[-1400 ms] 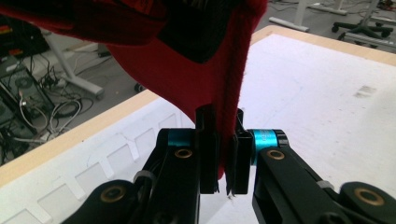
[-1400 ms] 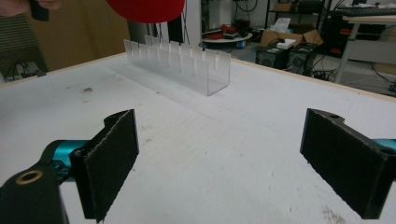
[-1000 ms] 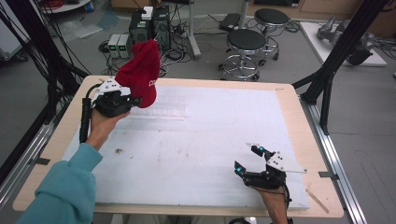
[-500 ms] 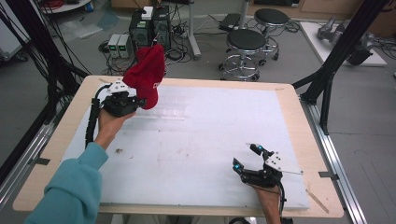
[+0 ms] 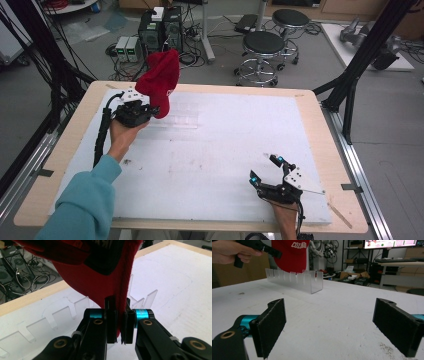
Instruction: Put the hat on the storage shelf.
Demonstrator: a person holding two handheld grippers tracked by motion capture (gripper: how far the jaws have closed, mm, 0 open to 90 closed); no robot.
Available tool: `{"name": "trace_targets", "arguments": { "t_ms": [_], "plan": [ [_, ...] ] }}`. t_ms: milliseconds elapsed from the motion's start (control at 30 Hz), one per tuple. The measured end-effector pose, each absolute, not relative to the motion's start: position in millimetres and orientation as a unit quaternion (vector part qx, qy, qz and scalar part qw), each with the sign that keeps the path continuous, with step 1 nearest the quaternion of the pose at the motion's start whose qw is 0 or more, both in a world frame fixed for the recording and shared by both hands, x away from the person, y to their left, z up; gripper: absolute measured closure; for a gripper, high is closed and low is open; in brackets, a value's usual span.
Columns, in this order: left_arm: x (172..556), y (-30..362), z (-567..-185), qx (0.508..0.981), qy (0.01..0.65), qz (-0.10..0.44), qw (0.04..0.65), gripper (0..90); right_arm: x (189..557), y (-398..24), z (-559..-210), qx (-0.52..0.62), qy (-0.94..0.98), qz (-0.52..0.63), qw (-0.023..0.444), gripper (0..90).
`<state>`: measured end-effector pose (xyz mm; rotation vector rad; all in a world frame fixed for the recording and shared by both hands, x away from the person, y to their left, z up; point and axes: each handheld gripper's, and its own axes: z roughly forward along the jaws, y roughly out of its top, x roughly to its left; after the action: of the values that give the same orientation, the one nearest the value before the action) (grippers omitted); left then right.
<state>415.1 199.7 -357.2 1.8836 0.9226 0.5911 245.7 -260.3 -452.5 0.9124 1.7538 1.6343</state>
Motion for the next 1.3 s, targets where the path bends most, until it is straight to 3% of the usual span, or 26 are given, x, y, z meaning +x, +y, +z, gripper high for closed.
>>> {"name": "trace_targets", "arguments": {
  "t_ms": [600,967,1067,1133,1233,1300],
  "plan": [
    [406,199,-390,0.758,0.399,0.233,0.46,84.6,245,-262,-453,0.338,0.649,0.616,0.292,10.5],
    [405,202,-391,0.753,0.417,0.217,0.461,81.2,243,-261,-454,0.337,0.646,0.616,0.299,10.5],
    [405,207,-390,0.741,0.437,0.21,0.464,65.5,242,-262,-454,0.336,0.639,0.624,0.3,10.5],
    [405,211,-389,0.739,0.439,0.201,0.469,49.9,241,-263,-455,0.331,0.635,0.628,0.303,10.5],
    [402,217,-384,0.73,0.45,0.216,0.467,17.0,241,-263,-455,0.331,0.636,0.628,0.303,10.5],
    [397,222,-379,0.731,0.437,0.208,0.48,12.1,241,-263,-455,0.331,0.636,0.627,0.304,10.4]
  ]
}}
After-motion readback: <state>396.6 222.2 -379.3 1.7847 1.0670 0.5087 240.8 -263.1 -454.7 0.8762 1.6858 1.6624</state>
